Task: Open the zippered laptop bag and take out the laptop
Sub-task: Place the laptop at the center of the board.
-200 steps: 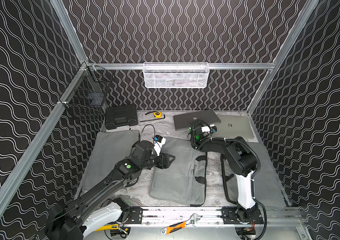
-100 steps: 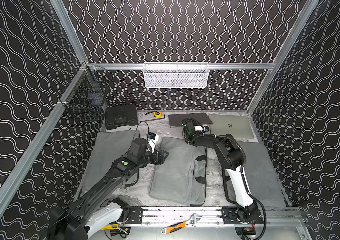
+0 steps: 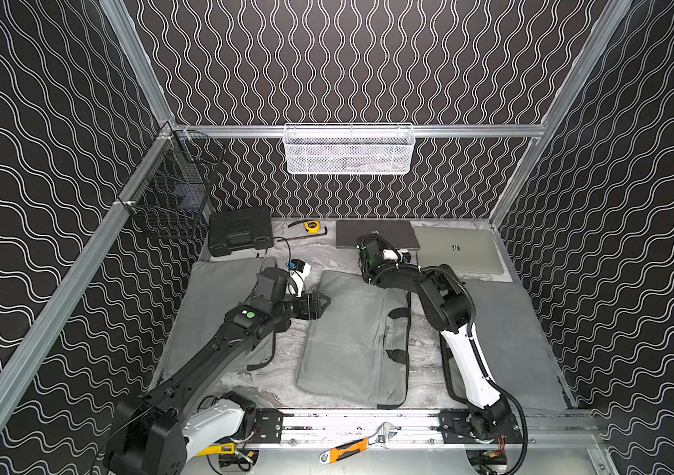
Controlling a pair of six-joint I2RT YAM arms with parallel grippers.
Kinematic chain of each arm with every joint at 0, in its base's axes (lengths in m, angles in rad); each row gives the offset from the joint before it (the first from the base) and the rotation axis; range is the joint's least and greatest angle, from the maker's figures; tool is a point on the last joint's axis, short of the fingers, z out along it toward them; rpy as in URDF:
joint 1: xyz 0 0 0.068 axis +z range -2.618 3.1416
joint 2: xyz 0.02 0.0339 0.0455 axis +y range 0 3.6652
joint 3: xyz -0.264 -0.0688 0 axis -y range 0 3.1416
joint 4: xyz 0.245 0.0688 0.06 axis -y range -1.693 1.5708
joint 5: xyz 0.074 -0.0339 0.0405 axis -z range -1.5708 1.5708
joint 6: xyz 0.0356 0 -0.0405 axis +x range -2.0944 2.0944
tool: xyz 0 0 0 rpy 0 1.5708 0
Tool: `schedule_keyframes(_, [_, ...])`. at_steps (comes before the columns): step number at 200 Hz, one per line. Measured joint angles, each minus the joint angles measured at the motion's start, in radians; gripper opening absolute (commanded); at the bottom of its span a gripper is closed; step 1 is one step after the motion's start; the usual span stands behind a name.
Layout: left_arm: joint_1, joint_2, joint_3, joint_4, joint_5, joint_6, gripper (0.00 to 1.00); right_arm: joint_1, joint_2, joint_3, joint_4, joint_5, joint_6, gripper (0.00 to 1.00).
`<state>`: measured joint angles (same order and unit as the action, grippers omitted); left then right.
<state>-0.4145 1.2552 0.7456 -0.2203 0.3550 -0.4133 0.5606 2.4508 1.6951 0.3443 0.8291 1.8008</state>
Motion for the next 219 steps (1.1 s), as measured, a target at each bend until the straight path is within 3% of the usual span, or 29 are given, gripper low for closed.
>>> schedule_keyframes(23, [0.013,0.016,0.0,0.008,0.017,0.0,0.72,-0.001,0.022,0.023,0.008,-0.001,-0.003,0.08])
schedule_keyframes(90, [0.019,0.038,-0.007,0.036,0.035,0.0,0.73,0.0,0.056,0.021,-0.018,-0.063,0.014,0.35])
schedule_keyframes(162, [0.023,0.08,-0.008,0.07,0.06,-0.007,0.74,0.0,-0.003,-0.007,-0.061,-0.151,-0.041,0.57])
schedule_keyframes(219, [0.029,0.156,0.012,0.068,0.078,-0.032,0.76,0.008,-0.109,-0.109,-0.138,-0.233,-0.072,0.64])
